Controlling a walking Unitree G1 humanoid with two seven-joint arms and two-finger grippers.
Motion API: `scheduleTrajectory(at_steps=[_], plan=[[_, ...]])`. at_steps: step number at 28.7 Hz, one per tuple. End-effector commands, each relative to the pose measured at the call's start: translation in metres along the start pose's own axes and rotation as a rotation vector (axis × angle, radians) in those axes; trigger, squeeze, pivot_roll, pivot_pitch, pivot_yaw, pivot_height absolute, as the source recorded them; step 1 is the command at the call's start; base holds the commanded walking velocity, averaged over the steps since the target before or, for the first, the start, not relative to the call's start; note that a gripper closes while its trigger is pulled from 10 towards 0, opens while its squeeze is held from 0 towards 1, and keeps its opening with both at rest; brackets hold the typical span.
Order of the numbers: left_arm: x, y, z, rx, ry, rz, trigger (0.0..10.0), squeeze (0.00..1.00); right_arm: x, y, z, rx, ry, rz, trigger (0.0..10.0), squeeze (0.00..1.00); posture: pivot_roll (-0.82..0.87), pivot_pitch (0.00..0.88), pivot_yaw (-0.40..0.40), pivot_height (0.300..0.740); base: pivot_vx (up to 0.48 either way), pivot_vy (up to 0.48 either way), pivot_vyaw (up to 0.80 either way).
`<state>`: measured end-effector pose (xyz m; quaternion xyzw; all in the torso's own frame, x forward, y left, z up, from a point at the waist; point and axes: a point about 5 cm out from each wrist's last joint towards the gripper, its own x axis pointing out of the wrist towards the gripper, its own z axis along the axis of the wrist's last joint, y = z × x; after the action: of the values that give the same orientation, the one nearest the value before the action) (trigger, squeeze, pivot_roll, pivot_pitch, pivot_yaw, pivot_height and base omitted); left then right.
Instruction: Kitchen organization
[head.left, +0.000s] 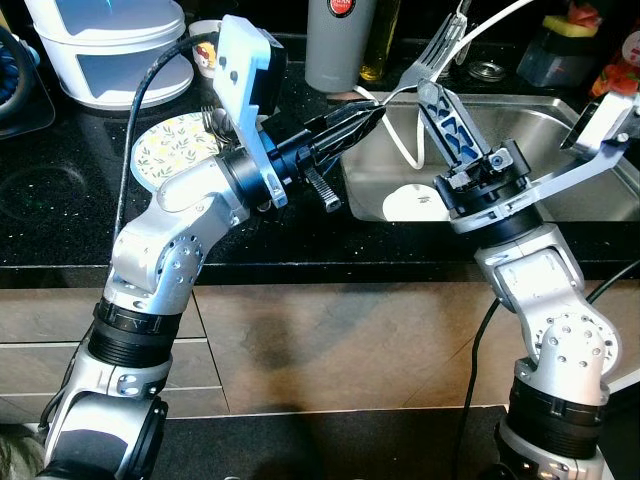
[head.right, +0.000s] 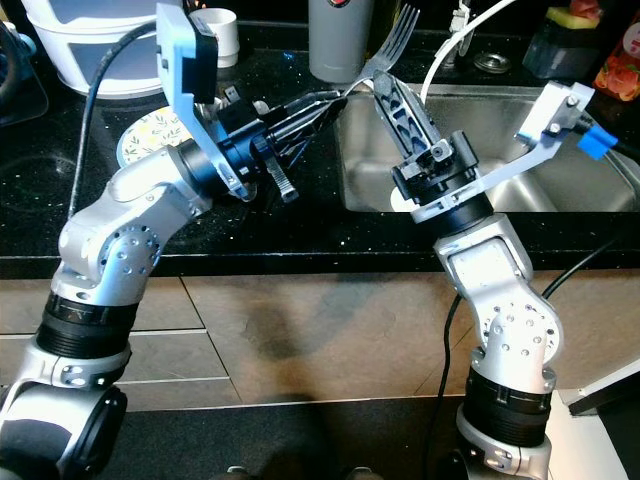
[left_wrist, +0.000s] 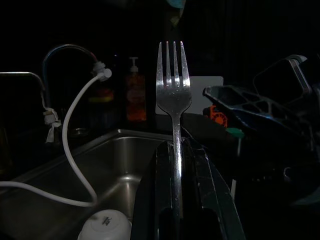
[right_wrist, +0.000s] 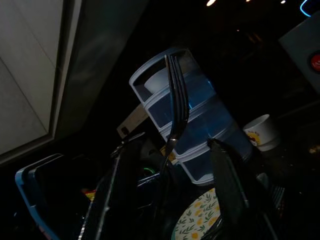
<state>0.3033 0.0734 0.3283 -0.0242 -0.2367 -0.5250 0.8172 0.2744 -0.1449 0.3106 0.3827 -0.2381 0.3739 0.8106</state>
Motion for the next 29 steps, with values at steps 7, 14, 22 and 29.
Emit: scheduleTrajectory(at_steps=[7, 14, 22, 29], plan=[[0.005, -0.007, 0.007, 0.003, -0.023, -0.027, 10.0, 0.00, -0.001, 0.011, -0.002, 0.042, 0.017, 0.060, 10.0, 0.00, 0.12, 0.095, -0.051, 0.740, 0.000, 0.000, 0.00], [0.008, -0.014, 0.007, -0.017, -0.031, -0.053, 10.0, 0.00, -0.002, 0.011, -0.006, 0.052, 0.031, 0.051, 10.0, 0.00, 0.12, 0.103, -0.053, 0.740, 0.000, 0.000, 0.00], [0.008, -0.022, 0.006, -0.032, -0.027, -0.092, 10.0, 0.00, -0.001, 0.001, -0.012, 0.033, 0.056, -0.022, 10.0, 0.00, 0.12, 0.106, -0.054, 0.740, 0.000, 0.000, 0.00], [0.005, -0.022, 0.001, -0.023, 0.005, -0.087, 10.0, 0.00, 0.000, -0.010, -0.005, 0.021, 0.011, -0.101, 0.0, 0.00, 0.12, 0.107, -0.055, 0.740, 0.000, 0.000, 0.00]])
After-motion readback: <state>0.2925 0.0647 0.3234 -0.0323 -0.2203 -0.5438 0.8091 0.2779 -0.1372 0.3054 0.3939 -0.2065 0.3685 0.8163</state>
